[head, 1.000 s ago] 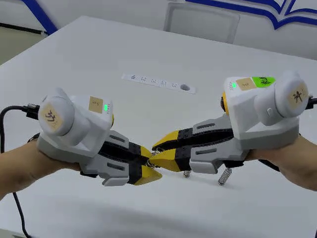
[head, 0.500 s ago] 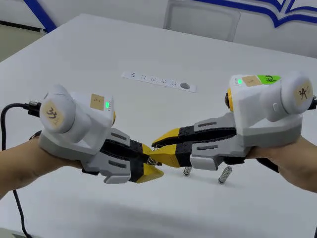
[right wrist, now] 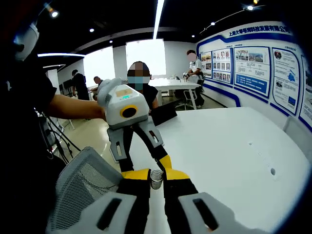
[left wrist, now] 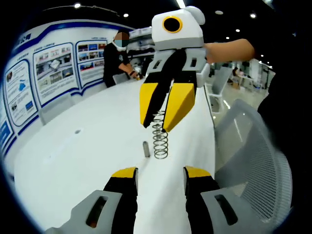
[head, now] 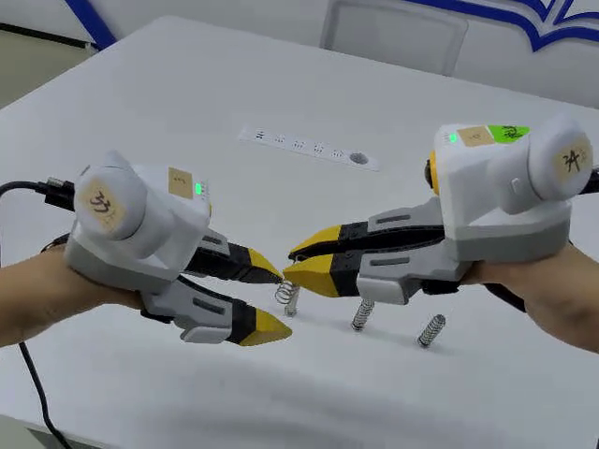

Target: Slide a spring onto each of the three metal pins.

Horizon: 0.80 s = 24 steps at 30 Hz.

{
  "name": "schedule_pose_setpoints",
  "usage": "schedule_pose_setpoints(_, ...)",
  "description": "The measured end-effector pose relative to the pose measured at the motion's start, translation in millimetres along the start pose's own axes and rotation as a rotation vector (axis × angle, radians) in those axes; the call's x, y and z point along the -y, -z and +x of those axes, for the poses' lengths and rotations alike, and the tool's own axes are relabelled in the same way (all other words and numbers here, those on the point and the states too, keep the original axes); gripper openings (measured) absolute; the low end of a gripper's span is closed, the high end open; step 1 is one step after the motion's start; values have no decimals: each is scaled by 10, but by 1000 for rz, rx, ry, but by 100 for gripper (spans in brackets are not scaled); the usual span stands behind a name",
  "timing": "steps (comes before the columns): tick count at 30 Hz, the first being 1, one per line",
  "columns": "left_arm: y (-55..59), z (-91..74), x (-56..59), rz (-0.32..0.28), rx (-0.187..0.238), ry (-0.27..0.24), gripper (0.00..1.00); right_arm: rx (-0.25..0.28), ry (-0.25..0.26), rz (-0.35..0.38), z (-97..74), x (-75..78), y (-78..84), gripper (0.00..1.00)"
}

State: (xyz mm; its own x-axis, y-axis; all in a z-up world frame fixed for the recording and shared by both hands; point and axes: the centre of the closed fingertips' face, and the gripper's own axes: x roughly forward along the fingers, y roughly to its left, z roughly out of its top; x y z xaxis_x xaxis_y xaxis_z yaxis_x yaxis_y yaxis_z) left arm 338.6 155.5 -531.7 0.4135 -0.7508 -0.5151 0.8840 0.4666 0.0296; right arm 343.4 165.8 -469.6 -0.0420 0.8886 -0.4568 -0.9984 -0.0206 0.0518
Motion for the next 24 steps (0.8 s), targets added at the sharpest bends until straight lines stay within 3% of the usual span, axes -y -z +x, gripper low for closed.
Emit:
schedule_pose_setpoints(4,53,-69,-68,-35,-1,-28,49,-5,61,13,-20,241,16,10)
schedule_pose_setpoints(8,169,-126,-147,-63,-32,-75,61,-16,116,29,6,452,69,10)
schedule_pose_setpoints(11,183,-163,-183,-78,-19,-100,72,-75,153,-4,61,592,217,10)
schedule_pose_setpoints(15,189,-191,-205,-107,-2,-114,75,-102,156,26,203,672,370,10)
schedule_pose_setpoints(22,267,-199,-212,-133,-8,-124,76,-148,186,55,386,822,572,11)
schedule_pose_setpoints(24,274,-198,-199,-140,-2,-118,76,-185,186,8,417,819,635,11)
